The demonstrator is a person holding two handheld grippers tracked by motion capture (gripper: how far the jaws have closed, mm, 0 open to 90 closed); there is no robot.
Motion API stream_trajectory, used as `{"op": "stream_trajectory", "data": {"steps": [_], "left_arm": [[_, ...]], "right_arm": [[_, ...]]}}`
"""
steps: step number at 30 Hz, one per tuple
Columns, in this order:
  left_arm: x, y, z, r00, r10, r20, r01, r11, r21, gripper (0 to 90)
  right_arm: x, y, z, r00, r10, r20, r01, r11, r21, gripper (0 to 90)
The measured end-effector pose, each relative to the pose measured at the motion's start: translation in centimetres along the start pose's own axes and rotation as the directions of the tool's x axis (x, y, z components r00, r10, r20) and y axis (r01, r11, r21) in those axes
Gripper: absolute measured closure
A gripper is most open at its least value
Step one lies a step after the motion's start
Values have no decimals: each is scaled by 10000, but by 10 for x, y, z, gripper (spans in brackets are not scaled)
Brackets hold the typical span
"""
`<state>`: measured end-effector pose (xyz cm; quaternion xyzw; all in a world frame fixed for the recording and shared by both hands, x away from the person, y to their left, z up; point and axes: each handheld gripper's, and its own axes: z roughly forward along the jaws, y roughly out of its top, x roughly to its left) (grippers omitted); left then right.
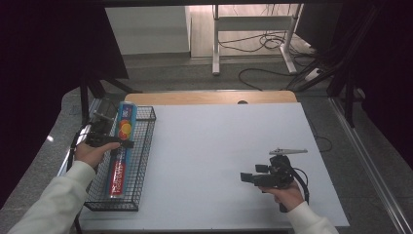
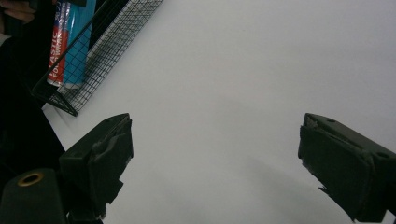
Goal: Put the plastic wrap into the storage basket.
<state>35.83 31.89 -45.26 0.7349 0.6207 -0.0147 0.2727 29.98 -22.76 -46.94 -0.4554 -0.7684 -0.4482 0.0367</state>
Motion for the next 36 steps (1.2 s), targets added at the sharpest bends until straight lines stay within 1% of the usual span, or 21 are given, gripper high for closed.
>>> {"op": "stream_trajectory", "data": {"steps": [5, 9, 10, 12, 13, 14, 19, 20, 21, 22, 24, 25, 27, 28, 29, 31, 32, 33, 34, 35, 36], "left_arm": [[3, 1, 6, 9996, -285, -65, 285, 9996, -46, 317], [0, 5, 12, 9988, -213, -443, 218, 9997, 110, 316], [0, 5, 12, 9988, -213, -443, 218, 9997, 110, 316], [-4, 7, 17, 9972, -186, -719, 199, 9997, 173, 316], [-4, 7, 17, 9972, -186, -719, 199, 9997, 173, 315], [-7, 8, 20, 9957, -127, -921, 150, 9996, 241, 315], [-10, 10, 27, 9943, -37, -1066, 77, 9993, 367, 315], [-10, 11, 30, 9933, -146, -1142, 191, 9991, 386, 315], [-10, 11, 30, 9933, -146, -1142, 191, 9991, 386, 315], [-7, 12, 34, 9921, -288, -1218, 344, 9985, 437, 315], [-6, 13, 36, 9912, -351, -1276, 418, 9979, 501, 315], [-5, 14, 41, 9892, -588, -1346, 657, 9967, 474, 314], [-4, 14, 44, 9883, -639, -1384, 711, 9963, 478, 314], [-4, 14, 49, 9857, -752, -1507, 834, 9953, 486, 313], [-4, 14, 49, 9857, -752, -1507, 834, 9953, 486, 312], [-3, 13, 55, 9797, -903, -1790, 1018, 9932, 563, 306], [-3, 13, 55, 9797, -903, -1790, 1018, 9932, 563, 294], [-3, 12, 54, 9800, -928, -1758, 1010, 9942, 381, 279], [-3, 12, 54, 9800, -928, -1758, 1010, 9942, 381, 275], [-4, 12, 49, 9816, -978, -1638, 1011, 9948, 118, 275], [-5, 12, 43, 9829, -900, -1604, 906, 9959, -37, 271]], "right_arm": [[-1, 0, 0, 10000, 9, 32, -9, 10000, 1, 105], [-1, 0, 1, 9999, 44, 96, -44, 10000, 20, 105], [-1, 0, 1, 9999, 44, 96, -44, 10000, 20, 105], [-2, 0, 1, 10000, 35, 86, -36, 10000, 30, 105], [-2, 0, 1, 10000, 35, 86, -36, 10000, 30, 105], [-2, 0, 1, 9999, 30, 96, -31, 10000, 34, 104], [-2, 0, 1, 9999, 39, 126, -40, 10000, 43, 105], [-2, 0, 1, 9999, 59, 127, -60, 10000, 43, 105], [-2, 0, 1, 9999, 59, 127, -60, 10000, 43, 105], [-3, -1, 1, 9999, 55, 132, -56, 10000, 56, 105], [-3, -1, 1, 9999, 61, 127, -62, 10000, 47, 105], [-2, -1, 1, 9999, 51, 127, -51, 10000, 59, 105], [-2, -1, 1, 9999, 49, 136, -50, 10000, 73, 105], [-2, -1, 1, 9999, 50, 142, -52, 10000, 76, 105], [-3, -1, 1, 9999, 57, 143, -58, 10000, 55, 105], [-3, -1, 1, 9999, 80, 143, -80, 10000, 53, 105], [-3, -1, 1, 9999, 80, 143, -80, 10000, 53, 105], [-3, -2, 1, 9999, 82, 143, -83, 9999, 59, 105], [-3, -2, 1, 9999, 82, 143, -83, 9999, 59, 105], [-3, -2, 1, 9999, 67, 153, -68, 10000, 62, 105], [-3, -2, 1, 9999, 70, 150, -71, 10000, 57, 105]]}}
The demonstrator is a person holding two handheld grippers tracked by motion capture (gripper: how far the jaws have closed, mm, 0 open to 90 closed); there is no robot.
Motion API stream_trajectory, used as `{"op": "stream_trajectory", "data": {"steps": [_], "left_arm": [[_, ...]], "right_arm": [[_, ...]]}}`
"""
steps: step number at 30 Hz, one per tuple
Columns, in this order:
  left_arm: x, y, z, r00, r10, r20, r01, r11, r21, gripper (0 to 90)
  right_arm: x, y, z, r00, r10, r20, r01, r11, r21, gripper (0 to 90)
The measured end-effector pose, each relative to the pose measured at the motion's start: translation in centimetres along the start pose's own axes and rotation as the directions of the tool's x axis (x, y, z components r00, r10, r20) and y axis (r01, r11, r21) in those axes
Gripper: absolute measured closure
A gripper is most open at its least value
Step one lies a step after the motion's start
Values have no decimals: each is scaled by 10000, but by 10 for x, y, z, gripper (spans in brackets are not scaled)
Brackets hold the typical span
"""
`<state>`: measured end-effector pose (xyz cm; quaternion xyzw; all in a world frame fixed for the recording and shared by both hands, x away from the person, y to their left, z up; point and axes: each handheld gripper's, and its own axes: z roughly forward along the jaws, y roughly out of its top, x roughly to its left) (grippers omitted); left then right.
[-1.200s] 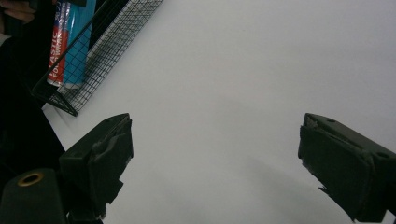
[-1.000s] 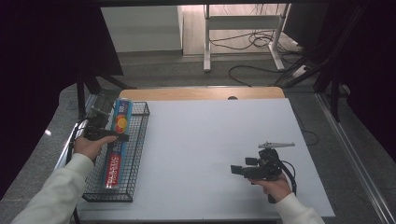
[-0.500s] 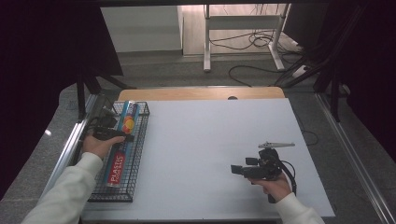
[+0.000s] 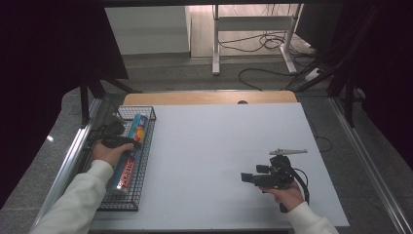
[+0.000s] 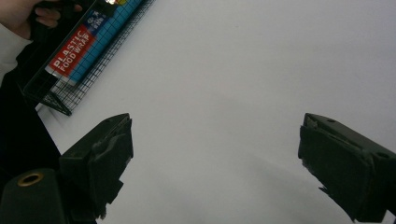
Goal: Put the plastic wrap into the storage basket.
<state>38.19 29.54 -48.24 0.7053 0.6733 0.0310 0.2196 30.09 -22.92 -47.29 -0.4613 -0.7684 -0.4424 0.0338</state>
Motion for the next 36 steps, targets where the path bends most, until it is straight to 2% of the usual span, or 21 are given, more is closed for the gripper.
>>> {"op": "stream_trajectory", "data": {"steps": [2, 8, 13, 14, 17, 18, 20, 22, 23, 24, 25, 26, 27, 28, 29, 30, 31, 33, 34, 35, 36], "left_arm": [[-1, -1, -10, 9998, 189, 90, -188, 9997, -152, 259], [-2, -5, -14, 9991, 342, 252, -337, 9992, -191, 213], [-8, -10, -28, 9964, 568, 632, -516, 9953, -817, 201], [-11, -13, -37, 9942, 688, 823, -589, 9913, -1177, 199], [-15, -17, -47, 9905, 833, 1093, -665, 9866, -1490, 197], [-18, -23, -56, 9866, 1052, 1249, -810, 9794, -1847, 197], [-23, -29, -64, 9813, 1334, 1387, -1019, 9716, -2136, 198], [-29, -38, -73, 9723, 1827, 1460, -1444, 9601, -2396, 200], [-29, -38, -73, 9723, 1827, 1460, -1444, 9601, -2396, 201], [-37, -50, -82, 9584, 2416, 1518, -1938, 9417, -2751, 203], [-37, -50, -82, 9584, 2416, 1518, -1938, 9417, -2751, 205], [-47, -64, -89, 9447, 3015, 1290, -2509, 9178, -3077, 206], [-53, -71, -91, 9350, 3323, 1238, -2793, 9052, -3204, 210], [-53, -71, -91, 9350, 3323, 1238, -2793, 9052, -3204, 209], [-59, -78, -93, 9232, 3616, 1300, -3038, 8940, -3294, 209], [-71, -91, -94, 8992, 4055, 1646, -3312, 8763, -3498, 209], [-71, -91, -94, 8992, 4055, 1646, -3312, 8763, -3498, 208], [-82, -105, -96, 8740, 4460, 1926, -3558, 8576, -3713, 208], [-92, -116, -94, 8526, 4706, 2270, -3616, 8451, -3938, 210], [-92, -116, -94, 8526, 4706, 2270, -3616, 8451, -3938, 209], [-97, -121, -91, 8412, 4856, 2378, -3711, 8385, -3991, 210]], "right_arm": [[0, 0, 0, 10000, 10, 9, -10, 10000, 2, 105], [1, 0, 1, 10000, -22, -2, 22, 10000, 14, 105], [0, 1, -1, 10000, -12, -22, 11, 10000, -23, 105], [0, 1, -1, 10000, -13, -5, 13, 10000, -31, 105], [0, 1, -1, 10000, -46, -33, 46, 10000, -45, 105], [0, 1, -2, 10000, -73, -41, 72, 10000, -51, 105], [0, 1, -2, 10000, -95, -31, 94, 9999, -60, 105], [0, 2, -2, 9999, -133, -34, 133, 9999, -98, 105], [0, 2, -2, 9999, -133, -34, 133, 9999, -98, 105], [1, 3, -3, 9998, -203, -41, 202, 9997, -124, 105], [1, 3, -3, 9998, -203, -41, 202, 9997, -124, 105], [2, 3, -3, 9990, -436, 19, 436, 9990, -138, 105], [3, 3, -3, 9983, -573, 68, 574, 9983, -127, 105], [4, 2, -4, 9971, -756, 127, 757, 9971, -106, 105], [4, 2, -4, 9971, -756, 127, 757, 9971, -106, 105], [5, 1, -5, 9936, -1091, 302, 1094, 9940, -96, 105], [5, 1, -7, 9915, -1236, 395, 1242, 9922, -116, 105], [6, 0, -9, 9894, -1387, 434, 1394, 9901, -145, 105], [7, -1, -14, 9860, -1589, 497, 1605, 9866, -306, 105], [7, -1, -14, 9860, -1589, 497, 1605, 9866, -306, 105], [7, -4, -19, 9823, -1768, 615, 1798, 9826, -471, 107]]}}
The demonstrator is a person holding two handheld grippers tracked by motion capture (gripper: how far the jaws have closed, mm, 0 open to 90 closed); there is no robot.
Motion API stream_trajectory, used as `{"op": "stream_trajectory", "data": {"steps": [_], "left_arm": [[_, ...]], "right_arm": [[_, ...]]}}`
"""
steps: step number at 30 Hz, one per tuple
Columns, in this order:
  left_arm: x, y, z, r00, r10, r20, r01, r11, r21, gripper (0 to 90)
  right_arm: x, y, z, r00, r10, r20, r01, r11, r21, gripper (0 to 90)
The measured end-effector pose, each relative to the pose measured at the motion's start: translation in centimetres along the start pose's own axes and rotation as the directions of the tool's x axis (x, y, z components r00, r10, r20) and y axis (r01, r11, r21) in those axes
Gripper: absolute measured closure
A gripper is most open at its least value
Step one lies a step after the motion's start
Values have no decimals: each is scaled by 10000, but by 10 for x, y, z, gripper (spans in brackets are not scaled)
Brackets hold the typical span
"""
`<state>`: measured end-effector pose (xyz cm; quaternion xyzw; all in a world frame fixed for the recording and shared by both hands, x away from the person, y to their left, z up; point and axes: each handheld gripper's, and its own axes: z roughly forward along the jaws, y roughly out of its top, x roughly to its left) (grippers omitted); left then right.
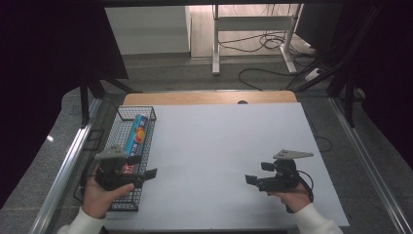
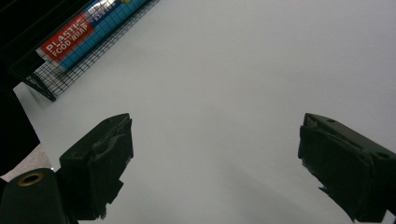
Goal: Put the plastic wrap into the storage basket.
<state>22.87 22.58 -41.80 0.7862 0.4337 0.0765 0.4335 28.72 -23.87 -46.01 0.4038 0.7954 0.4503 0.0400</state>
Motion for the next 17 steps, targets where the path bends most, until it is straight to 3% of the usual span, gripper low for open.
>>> {"op": "stream_trajectory", "data": {"steps": [2, 6, 17], "left_arm": [[-14, -7, 12, 9990, 296, 333, -298, 9995, 52, 211], [-19, -12, 26, 9979, 637, 124, -641, 9974, 326, 213], [-17, -18, 35, 9980, 462, -434, -444, 9982, 411, 205]], "right_arm": [[-1, -2, -6, 9995, -265, 196, 269, 9995, -193, 107], [-4, -8, -13, 9964, -708, 463, 735, 9956, -584, 106], [-1, -9, -13, 9845, -1500, 909, 1555, 9862, -565, 100]]}}
